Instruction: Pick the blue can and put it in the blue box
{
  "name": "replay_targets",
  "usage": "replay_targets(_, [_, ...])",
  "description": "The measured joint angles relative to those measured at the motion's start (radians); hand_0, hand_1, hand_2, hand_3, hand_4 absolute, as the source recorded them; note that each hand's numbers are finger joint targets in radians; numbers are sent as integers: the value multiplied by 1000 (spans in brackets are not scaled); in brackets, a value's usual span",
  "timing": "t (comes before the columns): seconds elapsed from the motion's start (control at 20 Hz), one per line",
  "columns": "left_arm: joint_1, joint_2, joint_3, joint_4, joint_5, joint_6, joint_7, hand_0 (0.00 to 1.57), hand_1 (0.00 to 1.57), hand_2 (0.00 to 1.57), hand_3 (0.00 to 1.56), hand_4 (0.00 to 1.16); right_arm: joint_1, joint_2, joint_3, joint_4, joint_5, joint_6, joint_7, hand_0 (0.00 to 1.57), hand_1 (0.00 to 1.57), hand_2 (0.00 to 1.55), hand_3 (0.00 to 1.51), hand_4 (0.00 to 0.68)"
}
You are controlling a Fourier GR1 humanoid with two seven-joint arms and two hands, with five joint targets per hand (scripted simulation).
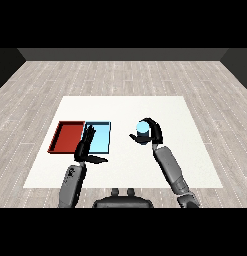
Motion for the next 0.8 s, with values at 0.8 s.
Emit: replay_targets(0.8, [-115,-6,-190,176,96,129,26,0,0,0,0,0,39,84,26,-118,161,20,80,1472,1472,1463,1398,614])
